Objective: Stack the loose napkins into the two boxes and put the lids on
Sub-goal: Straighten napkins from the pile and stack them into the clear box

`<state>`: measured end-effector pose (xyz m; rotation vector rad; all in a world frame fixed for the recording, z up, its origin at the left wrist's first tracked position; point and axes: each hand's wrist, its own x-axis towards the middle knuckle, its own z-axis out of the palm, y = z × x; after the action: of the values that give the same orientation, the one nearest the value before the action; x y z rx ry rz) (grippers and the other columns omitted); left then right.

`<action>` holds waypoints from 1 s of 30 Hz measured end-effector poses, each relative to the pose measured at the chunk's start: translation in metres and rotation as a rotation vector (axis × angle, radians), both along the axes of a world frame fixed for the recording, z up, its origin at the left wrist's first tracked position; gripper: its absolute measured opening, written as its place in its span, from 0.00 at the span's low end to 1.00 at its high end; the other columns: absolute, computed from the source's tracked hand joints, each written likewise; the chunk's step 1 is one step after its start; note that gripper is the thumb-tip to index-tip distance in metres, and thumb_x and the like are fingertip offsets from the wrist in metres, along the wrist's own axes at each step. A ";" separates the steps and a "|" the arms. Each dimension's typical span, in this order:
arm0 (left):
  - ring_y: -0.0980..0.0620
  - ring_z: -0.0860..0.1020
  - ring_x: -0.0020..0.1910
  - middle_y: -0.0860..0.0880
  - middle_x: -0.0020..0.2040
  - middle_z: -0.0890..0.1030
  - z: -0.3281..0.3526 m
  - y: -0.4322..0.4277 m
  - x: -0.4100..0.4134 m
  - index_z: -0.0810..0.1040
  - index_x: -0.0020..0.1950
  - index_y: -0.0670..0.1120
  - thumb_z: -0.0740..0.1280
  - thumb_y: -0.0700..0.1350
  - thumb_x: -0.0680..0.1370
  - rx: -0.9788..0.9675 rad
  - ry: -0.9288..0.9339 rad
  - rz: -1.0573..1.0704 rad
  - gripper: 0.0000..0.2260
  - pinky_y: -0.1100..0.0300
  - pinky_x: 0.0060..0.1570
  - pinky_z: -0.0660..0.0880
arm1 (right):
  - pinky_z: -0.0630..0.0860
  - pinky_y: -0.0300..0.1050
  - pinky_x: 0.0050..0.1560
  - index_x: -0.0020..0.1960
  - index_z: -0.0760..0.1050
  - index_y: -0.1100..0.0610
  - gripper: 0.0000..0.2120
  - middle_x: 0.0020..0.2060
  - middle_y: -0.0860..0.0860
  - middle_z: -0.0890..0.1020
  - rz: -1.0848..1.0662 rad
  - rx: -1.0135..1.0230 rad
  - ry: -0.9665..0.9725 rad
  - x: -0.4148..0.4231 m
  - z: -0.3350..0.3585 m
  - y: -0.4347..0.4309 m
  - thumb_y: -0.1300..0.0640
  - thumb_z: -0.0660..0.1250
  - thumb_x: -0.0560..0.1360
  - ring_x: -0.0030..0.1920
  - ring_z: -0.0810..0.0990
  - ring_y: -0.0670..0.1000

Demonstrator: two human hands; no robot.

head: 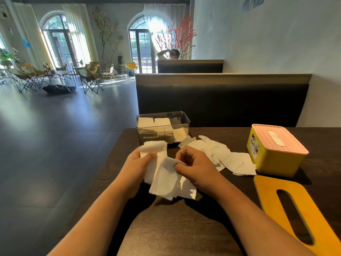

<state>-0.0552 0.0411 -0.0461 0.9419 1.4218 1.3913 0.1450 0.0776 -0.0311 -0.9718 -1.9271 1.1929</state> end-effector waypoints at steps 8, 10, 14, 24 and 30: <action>0.48 0.86 0.54 0.49 0.57 0.87 0.000 -0.005 0.007 0.76 0.68 0.53 0.60 0.54 0.87 0.017 0.141 -0.178 0.12 0.49 0.54 0.83 | 0.86 0.53 0.55 0.54 0.80 0.40 0.11 0.50 0.46 0.84 -0.040 -0.088 0.157 -0.004 -0.004 0.002 0.56 0.74 0.79 0.54 0.84 0.53; 0.47 0.87 0.52 0.48 0.53 0.88 0.005 -0.007 0.010 0.76 0.67 0.52 0.55 0.62 0.85 -0.055 0.034 -0.210 0.20 0.52 0.50 0.83 | 0.86 0.52 0.52 0.55 0.79 0.40 0.11 0.51 0.47 0.83 -0.067 -0.080 0.178 -0.006 -0.003 0.000 0.56 0.74 0.79 0.53 0.84 0.52; 0.41 0.87 0.54 0.44 0.55 0.87 0.005 -0.009 0.017 0.77 0.68 0.49 0.62 0.65 0.81 -0.118 -0.015 -0.331 0.24 0.44 0.58 0.82 | 0.85 0.44 0.40 0.57 0.76 0.44 0.10 0.54 0.48 0.81 -0.158 -0.038 0.159 -0.011 -0.006 -0.004 0.56 0.72 0.80 0.37 0.84 0.50; 0.41 0.83 0.58 0.42 0.60 0.84 -0.002 0.006 -0.004 0.76 0.68 0.50 0.67 0.45 0.84 -0.012 -0.192 -0.008 0.12 0.47 0.49 0.81 | 0.81 0.43 0.48 0.56 0.75 0.47 0.08 0.50 0.46 0.81 -0.274 0.238 -0.611 0.009 0.009 0.008 0.45 0.68 0.80 0.48 0.80 0.47; 0.41 0.82 0.59 0.44 0.61 0.82 -0.002 0.007 -0.004 0.75 0.68 0.51 0.66 0.44 0.85 -0.018 -0.176 0.067 0.11 0.46 0.51 0.81 | 0.77 0.41 0.39 0.45 0.77 0.51 0.15 0.39 0.49 0.80 -0.103 0.066 -1.068 0.012 0.019 -0.005 0.41 0.75 0.71 0.45 0.81 0.48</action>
<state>-0.0592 0.0478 -0.0483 0.7467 1.3414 1.4705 0.1575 0.0727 -0.0124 -1.8813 -2.6017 0.5330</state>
